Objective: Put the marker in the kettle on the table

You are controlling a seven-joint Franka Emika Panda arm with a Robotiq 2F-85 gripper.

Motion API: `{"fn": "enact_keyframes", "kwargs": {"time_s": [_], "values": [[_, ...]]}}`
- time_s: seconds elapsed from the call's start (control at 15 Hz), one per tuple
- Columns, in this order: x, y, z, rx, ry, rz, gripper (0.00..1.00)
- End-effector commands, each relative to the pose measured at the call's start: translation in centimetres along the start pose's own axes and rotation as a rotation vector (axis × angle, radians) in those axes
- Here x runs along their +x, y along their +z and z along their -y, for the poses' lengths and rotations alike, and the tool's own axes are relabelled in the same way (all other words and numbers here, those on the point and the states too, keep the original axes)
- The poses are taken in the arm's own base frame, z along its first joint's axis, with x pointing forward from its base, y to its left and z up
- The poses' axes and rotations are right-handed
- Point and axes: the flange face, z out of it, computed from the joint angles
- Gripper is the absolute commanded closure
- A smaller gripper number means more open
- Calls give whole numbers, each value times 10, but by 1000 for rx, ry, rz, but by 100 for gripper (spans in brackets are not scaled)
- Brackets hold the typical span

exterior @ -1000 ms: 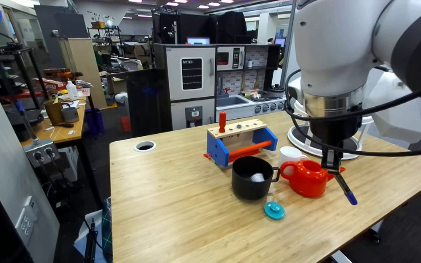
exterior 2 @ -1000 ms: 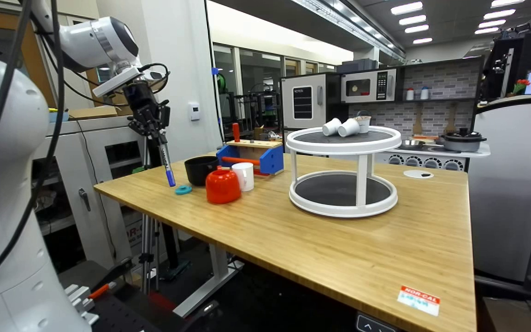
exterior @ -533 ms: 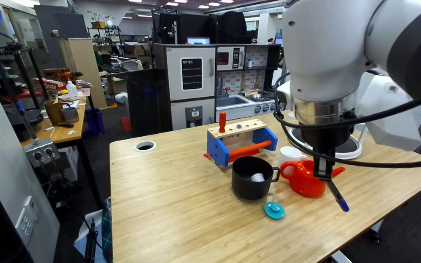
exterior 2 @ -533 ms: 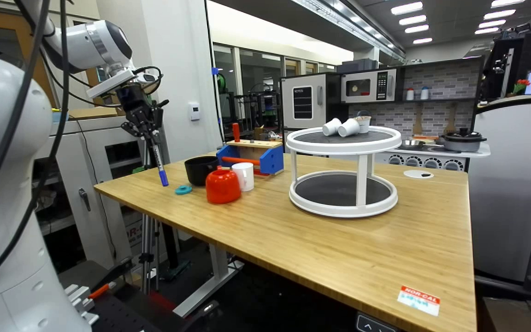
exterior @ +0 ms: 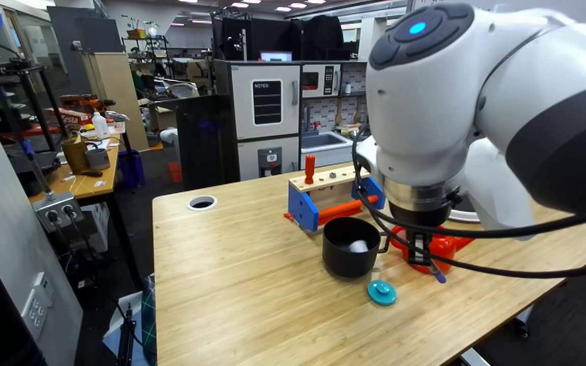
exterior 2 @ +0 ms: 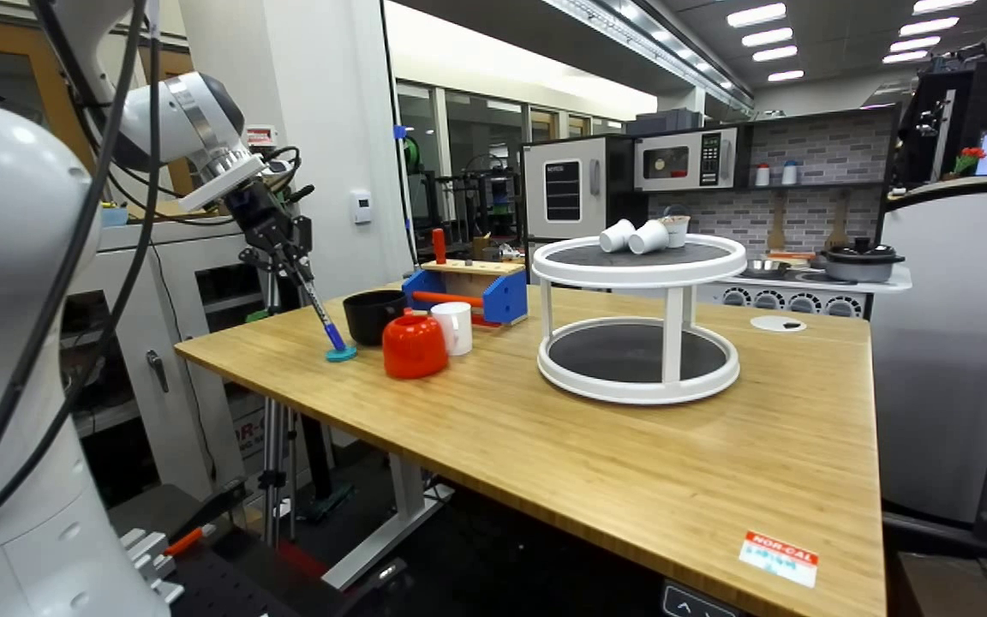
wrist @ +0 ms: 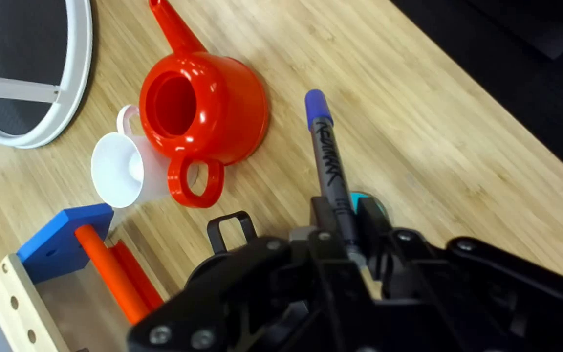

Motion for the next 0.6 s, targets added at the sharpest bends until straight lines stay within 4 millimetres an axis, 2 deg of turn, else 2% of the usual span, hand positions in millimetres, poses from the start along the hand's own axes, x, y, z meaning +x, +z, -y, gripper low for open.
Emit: {"fn": "enact_keyframes", "kwargs": {"time_s": [0.0,0.27,0.53], "values": [[22,15,8,-12,-27,17,96],[37,31,17,-42,-40,50,96],[43,41,17,-51,-39,75,96]]}}
